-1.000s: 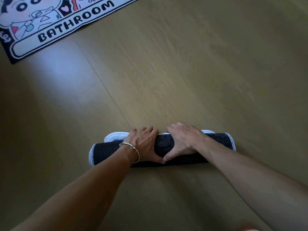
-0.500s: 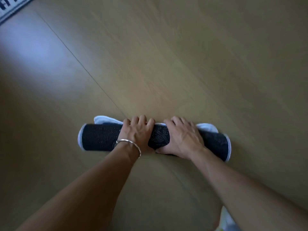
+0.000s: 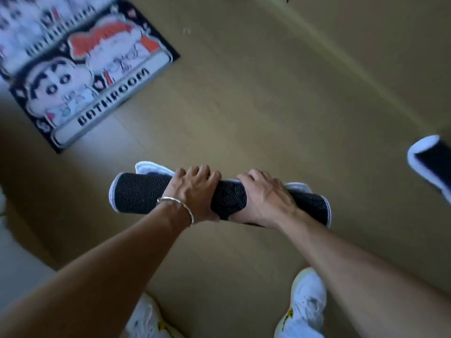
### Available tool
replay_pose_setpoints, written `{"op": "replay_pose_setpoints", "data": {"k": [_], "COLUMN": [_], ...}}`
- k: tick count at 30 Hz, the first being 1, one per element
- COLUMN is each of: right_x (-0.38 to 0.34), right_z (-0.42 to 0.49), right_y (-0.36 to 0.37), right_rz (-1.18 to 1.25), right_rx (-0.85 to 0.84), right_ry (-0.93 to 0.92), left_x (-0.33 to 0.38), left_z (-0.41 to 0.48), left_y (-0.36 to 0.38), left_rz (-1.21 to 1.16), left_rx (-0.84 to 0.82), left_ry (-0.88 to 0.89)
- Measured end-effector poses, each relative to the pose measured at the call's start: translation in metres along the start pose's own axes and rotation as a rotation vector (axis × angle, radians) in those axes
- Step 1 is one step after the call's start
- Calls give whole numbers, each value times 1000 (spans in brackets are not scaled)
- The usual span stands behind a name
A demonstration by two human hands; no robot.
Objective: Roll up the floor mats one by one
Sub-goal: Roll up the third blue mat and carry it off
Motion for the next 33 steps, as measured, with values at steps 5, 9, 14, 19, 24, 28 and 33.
{"op": "replay_pose_setpoints", "data": {"k": [5, 9, 14, 19, 24, 28, 33], "right_x": [-40, -89, -169, -219, -232, -216, -194], "right_z": [-98, -200, -369, -528, -615, -636, -663], "right_y": [-193, -383, -581, -675, -686, -674, -668], "right_rz": [-55, -168, -280, -406, -575, -698, -448], "right_rx": [194, 375, 616, 853, 945, 972, 1010], "right_ry": [-41, -76, -127, -178, -219, -174, -313], "left_x": [-13, -23, -10, 41, 106, 137, 150], "left_z": [-79, -170, -329, -466, -530, -535, -536], "left_y": [-209, -410, -636, -750, -777, -771, -769], "left_rz": [139, 230, 345, 406, 331, 329, 303], "left_rx": [218, 397, 647, 801, 845, 859, 911], "left_ry": [17, 20, 3, -26, -83, -149, -152]}}
Point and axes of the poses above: each hand's wrist, its own z-axis towards the middle knuckle, its own y-axis out of the palm, x = y × z, the point moved 7 cm from there along z, towards the middle knuckle, and after that the axes turned 11 degrees about -x, right-handed, at the moved point
